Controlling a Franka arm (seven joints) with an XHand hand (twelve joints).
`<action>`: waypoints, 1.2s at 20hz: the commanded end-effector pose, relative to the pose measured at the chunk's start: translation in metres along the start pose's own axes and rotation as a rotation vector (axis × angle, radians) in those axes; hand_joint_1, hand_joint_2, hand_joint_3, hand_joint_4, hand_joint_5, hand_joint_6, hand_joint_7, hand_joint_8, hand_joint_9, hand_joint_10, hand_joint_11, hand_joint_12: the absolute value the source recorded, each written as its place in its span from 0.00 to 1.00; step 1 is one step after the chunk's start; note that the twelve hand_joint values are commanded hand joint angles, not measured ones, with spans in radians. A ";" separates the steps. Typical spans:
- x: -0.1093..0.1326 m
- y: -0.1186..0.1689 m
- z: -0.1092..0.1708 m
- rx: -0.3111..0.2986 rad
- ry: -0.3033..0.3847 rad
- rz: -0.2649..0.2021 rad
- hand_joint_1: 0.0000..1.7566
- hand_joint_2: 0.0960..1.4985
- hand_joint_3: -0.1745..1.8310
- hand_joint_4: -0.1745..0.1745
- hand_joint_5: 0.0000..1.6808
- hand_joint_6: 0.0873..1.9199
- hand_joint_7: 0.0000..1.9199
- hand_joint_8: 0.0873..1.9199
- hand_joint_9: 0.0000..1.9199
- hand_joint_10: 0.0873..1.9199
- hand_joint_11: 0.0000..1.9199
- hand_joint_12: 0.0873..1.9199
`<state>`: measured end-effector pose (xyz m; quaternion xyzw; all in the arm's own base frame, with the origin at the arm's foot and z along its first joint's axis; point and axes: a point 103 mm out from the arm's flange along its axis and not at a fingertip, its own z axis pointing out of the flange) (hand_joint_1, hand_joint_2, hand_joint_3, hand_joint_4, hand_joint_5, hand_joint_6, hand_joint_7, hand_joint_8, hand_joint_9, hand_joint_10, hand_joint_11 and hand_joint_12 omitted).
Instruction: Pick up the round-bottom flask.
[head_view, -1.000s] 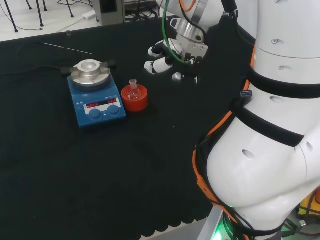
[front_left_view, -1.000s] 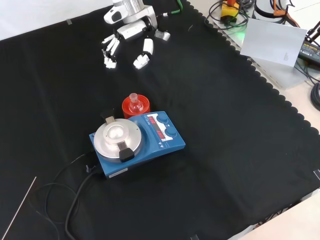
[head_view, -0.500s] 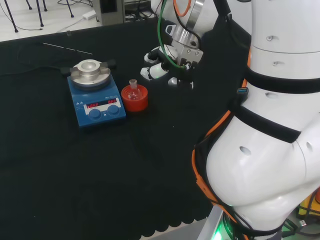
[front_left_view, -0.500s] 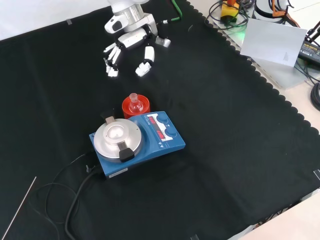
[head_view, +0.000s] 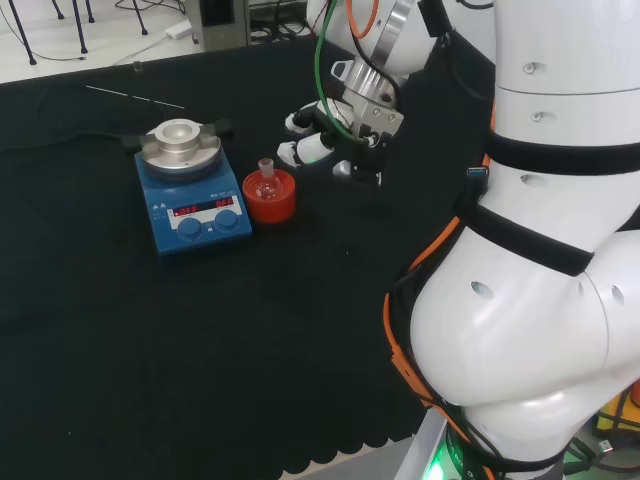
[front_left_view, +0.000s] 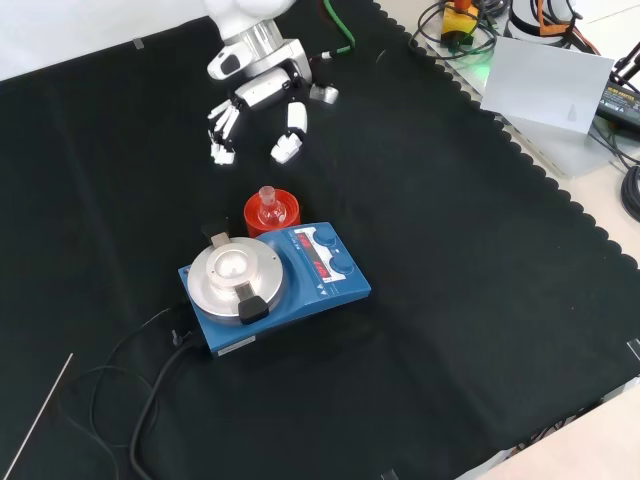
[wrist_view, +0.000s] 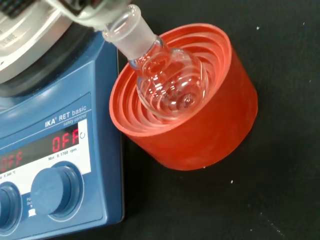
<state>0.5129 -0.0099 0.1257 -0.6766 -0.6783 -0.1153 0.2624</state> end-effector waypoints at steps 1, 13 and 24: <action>0.002 0.006 0.011 0.002 0.049 -0.020 0.48 0.35 0.44 0.45 0.33 0.04 0.14 0.29 0.21 0.29 0.00 0.63; 0.006 0.013 0.028 0.012 0.049 -0.049 0.49 0.35 0.44 0.46 0.36 0.06 0.15 0.29 0.22 0.29 0.00 0.64; 0.008 0.019 0.046 0.045 0.041 -0.064 0.50 0.34 0.44 0.47 0.37 0.06 0.15 0.28 0.22 0.29 0.00 0.64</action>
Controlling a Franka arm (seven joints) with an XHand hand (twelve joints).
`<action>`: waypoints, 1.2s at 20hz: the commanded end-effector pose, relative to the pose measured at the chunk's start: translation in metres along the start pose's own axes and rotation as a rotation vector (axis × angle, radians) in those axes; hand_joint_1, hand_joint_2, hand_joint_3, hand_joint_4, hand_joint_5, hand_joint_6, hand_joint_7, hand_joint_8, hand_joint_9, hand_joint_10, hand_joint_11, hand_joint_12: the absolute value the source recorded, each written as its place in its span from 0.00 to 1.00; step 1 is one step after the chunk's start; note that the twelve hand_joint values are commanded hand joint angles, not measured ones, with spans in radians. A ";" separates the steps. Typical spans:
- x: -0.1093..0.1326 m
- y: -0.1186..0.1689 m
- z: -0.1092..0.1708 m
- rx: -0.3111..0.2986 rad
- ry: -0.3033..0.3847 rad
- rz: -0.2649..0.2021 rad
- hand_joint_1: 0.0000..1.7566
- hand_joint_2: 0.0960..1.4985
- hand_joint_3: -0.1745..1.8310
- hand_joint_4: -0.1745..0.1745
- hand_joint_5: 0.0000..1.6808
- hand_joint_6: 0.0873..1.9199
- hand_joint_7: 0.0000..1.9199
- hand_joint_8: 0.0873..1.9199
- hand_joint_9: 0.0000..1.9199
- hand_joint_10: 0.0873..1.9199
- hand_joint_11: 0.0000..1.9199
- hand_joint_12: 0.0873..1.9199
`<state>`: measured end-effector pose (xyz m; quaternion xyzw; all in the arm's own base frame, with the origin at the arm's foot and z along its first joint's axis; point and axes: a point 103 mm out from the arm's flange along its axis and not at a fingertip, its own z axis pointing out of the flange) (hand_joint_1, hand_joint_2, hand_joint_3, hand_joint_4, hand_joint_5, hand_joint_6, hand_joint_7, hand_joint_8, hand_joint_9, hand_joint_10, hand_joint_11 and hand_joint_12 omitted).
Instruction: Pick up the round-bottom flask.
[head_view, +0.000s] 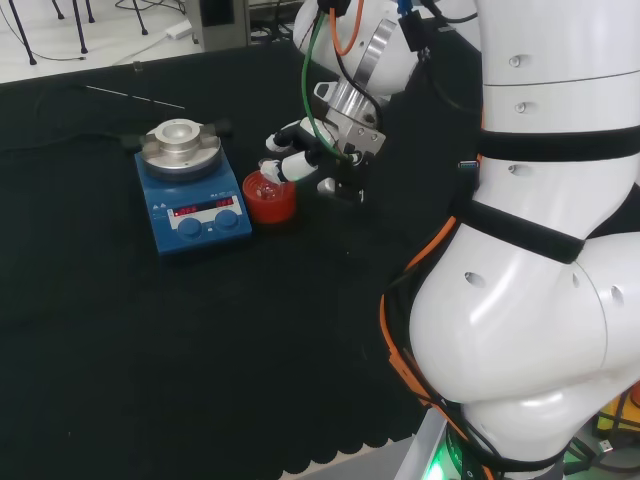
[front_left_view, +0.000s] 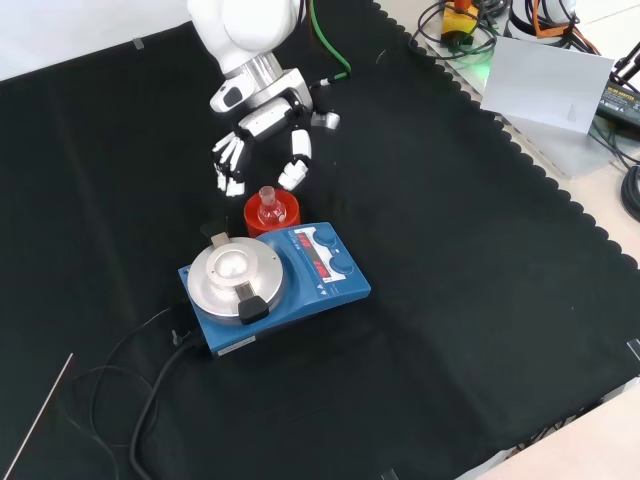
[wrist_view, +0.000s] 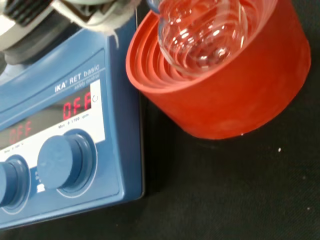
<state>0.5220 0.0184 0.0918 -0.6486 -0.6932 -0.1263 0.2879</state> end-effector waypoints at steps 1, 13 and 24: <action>0.001 0.002 0.005 0.005 -0.015 -0.011 0.50 0.34 0.44 0.47 0.37 0.06 0.15 0.28 0.22 0.29 0.00 0.64; 0.001 0.007 0.014 -0.036 -0.035 -0.035 0.52 0.34 0.44 0.49 0.39 0.11 0.16 0.28 0.22 0.28 0.00 0.64; 0.000 0.010 0.017 -0.051 -0.031 -0.044 0.52 0.34 0.45 0.50 0.37 0.32 0.17 0.27 0.23 0.28 0.00 0.66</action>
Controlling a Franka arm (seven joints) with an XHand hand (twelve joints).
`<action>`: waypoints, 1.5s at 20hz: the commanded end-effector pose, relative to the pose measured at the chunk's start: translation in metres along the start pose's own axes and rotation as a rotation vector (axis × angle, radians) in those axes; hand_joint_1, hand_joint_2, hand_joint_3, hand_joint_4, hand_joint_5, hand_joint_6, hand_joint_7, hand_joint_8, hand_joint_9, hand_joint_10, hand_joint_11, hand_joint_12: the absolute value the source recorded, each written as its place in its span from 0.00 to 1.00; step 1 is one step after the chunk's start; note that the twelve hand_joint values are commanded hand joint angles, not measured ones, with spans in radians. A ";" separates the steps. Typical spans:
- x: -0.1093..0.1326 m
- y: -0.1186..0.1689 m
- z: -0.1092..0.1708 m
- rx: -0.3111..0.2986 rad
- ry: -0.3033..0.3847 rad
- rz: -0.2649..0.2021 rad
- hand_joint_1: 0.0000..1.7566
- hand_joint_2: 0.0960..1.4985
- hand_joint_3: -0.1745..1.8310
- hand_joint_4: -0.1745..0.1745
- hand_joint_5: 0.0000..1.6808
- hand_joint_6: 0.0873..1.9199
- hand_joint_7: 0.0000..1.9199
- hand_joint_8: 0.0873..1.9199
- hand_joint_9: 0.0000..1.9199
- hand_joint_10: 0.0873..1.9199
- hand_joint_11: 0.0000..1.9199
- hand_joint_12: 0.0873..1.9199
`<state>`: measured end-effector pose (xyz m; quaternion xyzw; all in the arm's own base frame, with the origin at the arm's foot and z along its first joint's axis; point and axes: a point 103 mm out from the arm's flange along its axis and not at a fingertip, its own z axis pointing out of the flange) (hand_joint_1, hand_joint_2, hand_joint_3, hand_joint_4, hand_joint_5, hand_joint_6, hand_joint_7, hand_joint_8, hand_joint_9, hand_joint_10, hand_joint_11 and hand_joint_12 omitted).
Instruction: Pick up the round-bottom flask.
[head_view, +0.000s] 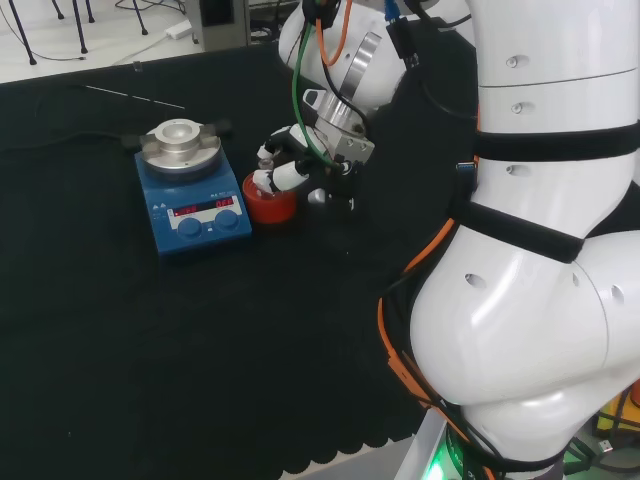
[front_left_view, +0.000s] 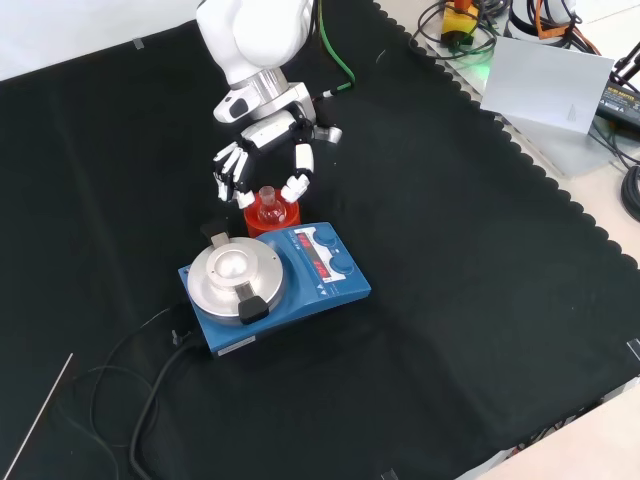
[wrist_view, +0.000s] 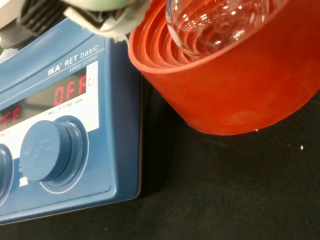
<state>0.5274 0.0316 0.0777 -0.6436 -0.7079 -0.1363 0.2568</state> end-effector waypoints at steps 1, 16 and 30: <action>-0.003 0.001 0.000 -0.008 0.006 -0.003 0.52 0.34 0.45 0.49 0.37 0.33 0.17 0.27 0.23 0.28 0.00 0.66; 0.002 0.004 0.004 -0.040 -0.003 -0.006 0.52 0.35 0.46 0.48 0.42 0.38 0.19 0.28 0.25 0.28 0.00 0.68; 0.002 0.005 0.006 -0.041 -0.015 -0.008 0.52 0.37 0.46 0.47 0.48 0.43 0.20 0.28 0.26 0.28 0.00 0.70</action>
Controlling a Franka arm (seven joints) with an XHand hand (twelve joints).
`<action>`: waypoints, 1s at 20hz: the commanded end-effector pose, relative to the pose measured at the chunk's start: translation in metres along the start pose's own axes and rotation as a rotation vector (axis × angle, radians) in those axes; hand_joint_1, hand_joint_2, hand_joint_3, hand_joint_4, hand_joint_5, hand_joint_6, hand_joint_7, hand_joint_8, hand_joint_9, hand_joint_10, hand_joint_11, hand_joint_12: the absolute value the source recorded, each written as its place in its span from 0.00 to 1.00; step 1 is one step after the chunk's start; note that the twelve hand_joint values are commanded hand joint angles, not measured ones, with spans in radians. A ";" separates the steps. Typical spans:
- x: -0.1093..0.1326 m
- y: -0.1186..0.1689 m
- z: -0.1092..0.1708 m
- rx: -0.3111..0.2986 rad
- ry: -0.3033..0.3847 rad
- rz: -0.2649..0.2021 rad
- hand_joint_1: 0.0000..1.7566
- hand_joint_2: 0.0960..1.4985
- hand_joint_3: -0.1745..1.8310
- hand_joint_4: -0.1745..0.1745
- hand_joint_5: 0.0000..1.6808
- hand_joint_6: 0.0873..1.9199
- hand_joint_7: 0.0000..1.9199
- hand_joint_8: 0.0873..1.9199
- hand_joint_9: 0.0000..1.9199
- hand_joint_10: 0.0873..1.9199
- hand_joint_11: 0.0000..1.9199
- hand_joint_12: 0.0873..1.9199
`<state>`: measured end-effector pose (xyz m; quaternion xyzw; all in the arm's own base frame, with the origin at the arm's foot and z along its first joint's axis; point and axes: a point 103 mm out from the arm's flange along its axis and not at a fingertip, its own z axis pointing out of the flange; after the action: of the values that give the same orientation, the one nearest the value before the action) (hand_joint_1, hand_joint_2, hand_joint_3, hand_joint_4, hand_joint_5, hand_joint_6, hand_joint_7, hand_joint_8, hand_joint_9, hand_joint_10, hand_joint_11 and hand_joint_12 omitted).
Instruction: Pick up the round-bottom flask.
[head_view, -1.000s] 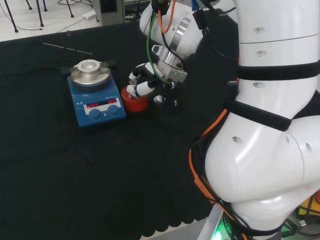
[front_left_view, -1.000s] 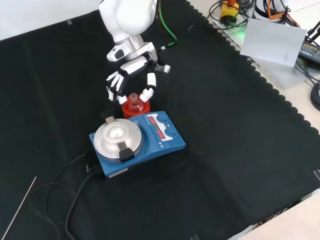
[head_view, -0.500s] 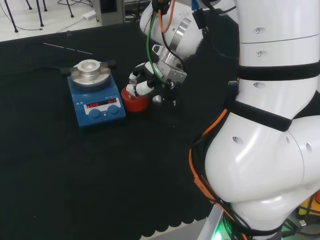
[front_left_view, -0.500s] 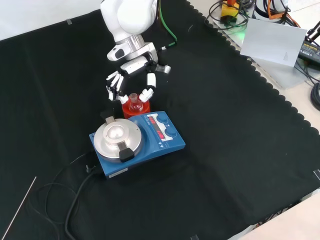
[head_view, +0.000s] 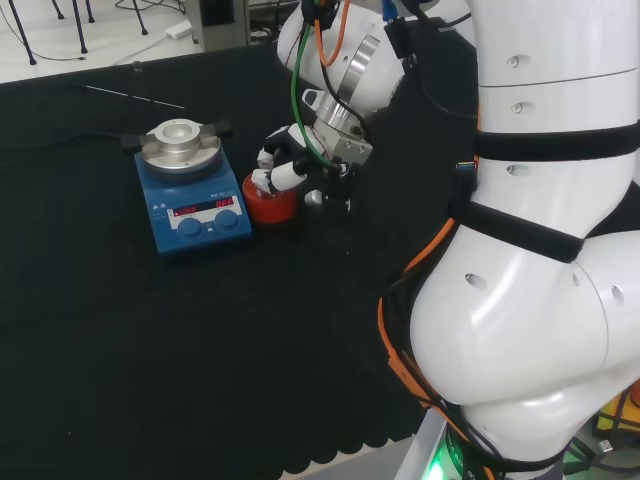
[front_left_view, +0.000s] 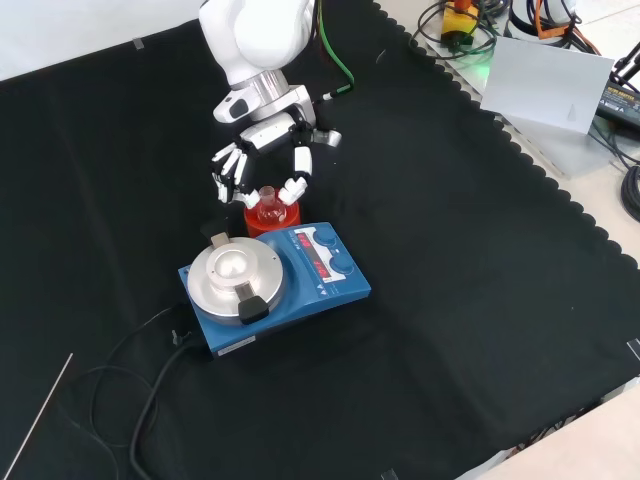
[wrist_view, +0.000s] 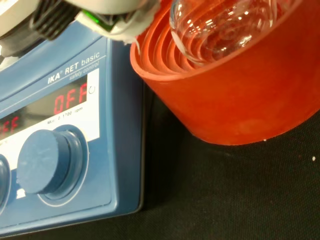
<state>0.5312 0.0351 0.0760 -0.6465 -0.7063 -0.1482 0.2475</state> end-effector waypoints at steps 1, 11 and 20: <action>0.000 0.001 0.004 -0.014 -0.022 -0.004 0.52 0.38 0.46 0.46 0.48 0.43 0.20 0.28 0.27 0.28 0.00 0.70; 0.004 0.002 -0.001 -0.073 -0.084 0.019 0.60 0.45 0.44 0.99 0.63 0.52 0.27 0.26 0.35 0.25 0.09 0.68; 0.009 0.002 -0.008 -0.062 -0.042 0.000 0.60 0.48 0.40 1.00 0.62 0.53 0.28 0.26 0.35 0.24 0.11 0.68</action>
<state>0.5341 0.0398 0.0844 -0.6642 -0.7057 -0.1501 0.1954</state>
